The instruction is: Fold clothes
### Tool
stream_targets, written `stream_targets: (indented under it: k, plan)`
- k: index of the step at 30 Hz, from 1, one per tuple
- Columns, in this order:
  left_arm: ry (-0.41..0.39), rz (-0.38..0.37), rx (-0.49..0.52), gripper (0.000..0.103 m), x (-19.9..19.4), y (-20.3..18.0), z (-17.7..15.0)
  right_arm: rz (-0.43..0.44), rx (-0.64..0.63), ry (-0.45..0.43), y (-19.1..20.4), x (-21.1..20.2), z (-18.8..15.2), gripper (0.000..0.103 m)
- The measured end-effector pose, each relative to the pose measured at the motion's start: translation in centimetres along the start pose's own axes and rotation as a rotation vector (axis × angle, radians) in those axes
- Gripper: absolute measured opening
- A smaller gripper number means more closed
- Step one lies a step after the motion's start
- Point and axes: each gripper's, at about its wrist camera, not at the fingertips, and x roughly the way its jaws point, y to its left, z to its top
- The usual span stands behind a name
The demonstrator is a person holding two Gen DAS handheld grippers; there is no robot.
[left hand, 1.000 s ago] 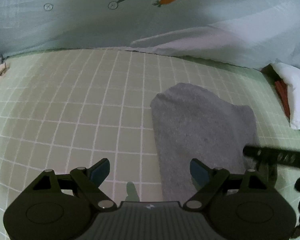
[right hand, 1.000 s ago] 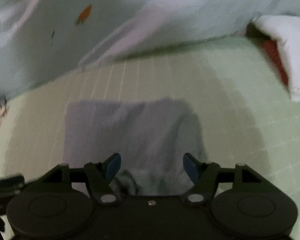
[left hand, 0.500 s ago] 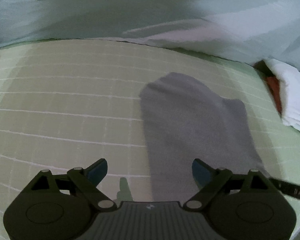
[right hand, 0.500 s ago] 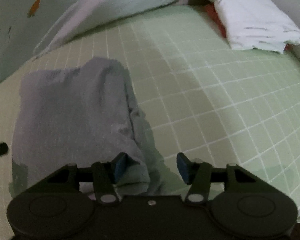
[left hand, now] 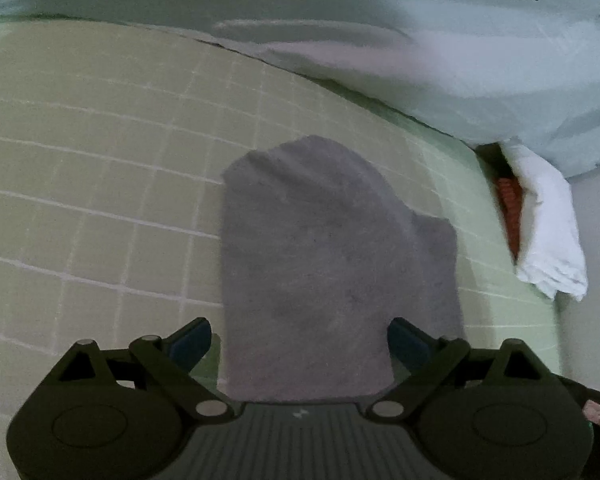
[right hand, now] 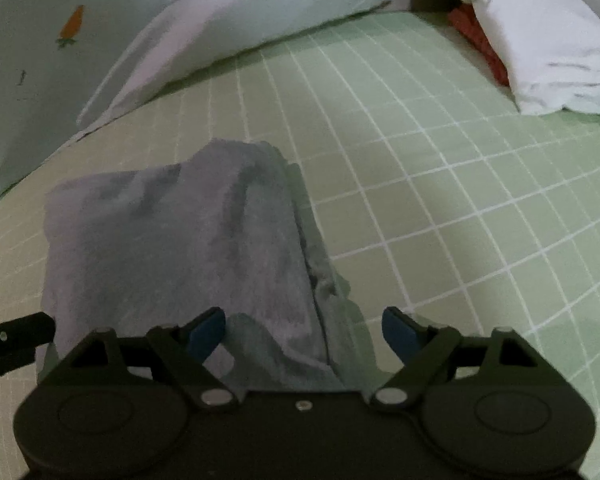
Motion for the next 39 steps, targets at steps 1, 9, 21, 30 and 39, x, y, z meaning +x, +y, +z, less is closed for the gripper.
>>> stream_targets:
  k: [1,9,21,30,39]
  plan:
    - [0.007,-0.019,-0.002,0.094,0.3,-0.1,0.1,0.004,0.007,0.006,0.2,0.1,0.0,0.078]
    - [0.059,-0.171,0.036,0.031,1.1,-1.2,0.3,0.03,0.029,0.016,1.4,-0.1,-0.1,0.021]
    - [0.032,-0.191,0.199,0.021,-0.3,-9.4,0.3,0.243,0.045,-0.145,2.0,-7.1,-0.7,0.013]
    - [-0.074,-0.166,0.183,0.021,1.0,-19.7,-0.9,0.325,0.009,-0.2,-6.2,-10.2,3.3,0.012]
    - [-0.172,-0.233,0.212,0.021,5.6,-34.1,2.6,0.333,-0.055,-0.334,-18.0,-12.7,10.9,0.012]
